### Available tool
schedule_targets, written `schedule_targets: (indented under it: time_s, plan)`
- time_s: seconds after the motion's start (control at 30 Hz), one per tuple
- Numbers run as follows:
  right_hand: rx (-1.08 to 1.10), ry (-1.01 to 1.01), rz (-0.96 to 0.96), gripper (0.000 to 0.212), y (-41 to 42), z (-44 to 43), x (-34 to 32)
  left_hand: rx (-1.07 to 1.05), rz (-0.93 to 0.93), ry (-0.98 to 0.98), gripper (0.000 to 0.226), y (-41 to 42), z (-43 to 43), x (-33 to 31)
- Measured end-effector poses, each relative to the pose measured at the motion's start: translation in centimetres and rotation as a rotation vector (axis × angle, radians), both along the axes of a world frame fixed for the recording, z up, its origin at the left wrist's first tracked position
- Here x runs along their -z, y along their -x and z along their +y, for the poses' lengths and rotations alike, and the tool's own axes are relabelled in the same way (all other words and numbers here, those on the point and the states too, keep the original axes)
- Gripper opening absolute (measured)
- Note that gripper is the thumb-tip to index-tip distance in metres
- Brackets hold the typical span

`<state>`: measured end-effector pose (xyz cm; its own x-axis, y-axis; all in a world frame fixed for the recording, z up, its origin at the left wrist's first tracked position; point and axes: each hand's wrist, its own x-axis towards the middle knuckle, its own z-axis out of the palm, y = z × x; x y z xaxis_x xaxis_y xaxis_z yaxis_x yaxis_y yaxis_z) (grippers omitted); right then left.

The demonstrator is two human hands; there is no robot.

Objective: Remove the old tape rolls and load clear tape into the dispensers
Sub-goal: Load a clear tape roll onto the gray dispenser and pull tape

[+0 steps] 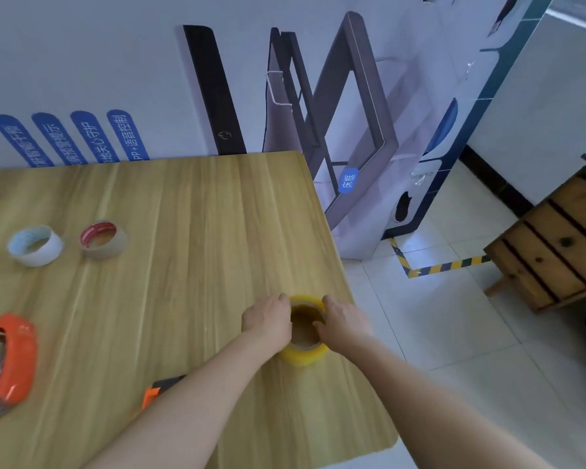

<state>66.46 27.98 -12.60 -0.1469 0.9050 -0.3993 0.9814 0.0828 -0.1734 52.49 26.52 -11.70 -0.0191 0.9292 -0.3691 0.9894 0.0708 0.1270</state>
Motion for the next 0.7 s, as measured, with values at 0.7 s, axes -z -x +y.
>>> schedule_targets:
  time_s: [0.7]
  plan:
    - [0.44, -0.285, 0.92, 0.027, 6.0, 1.4, -8.8, -0.594, -1.714, -0.15, 0.03, 5.5, -0.4, -9.7]
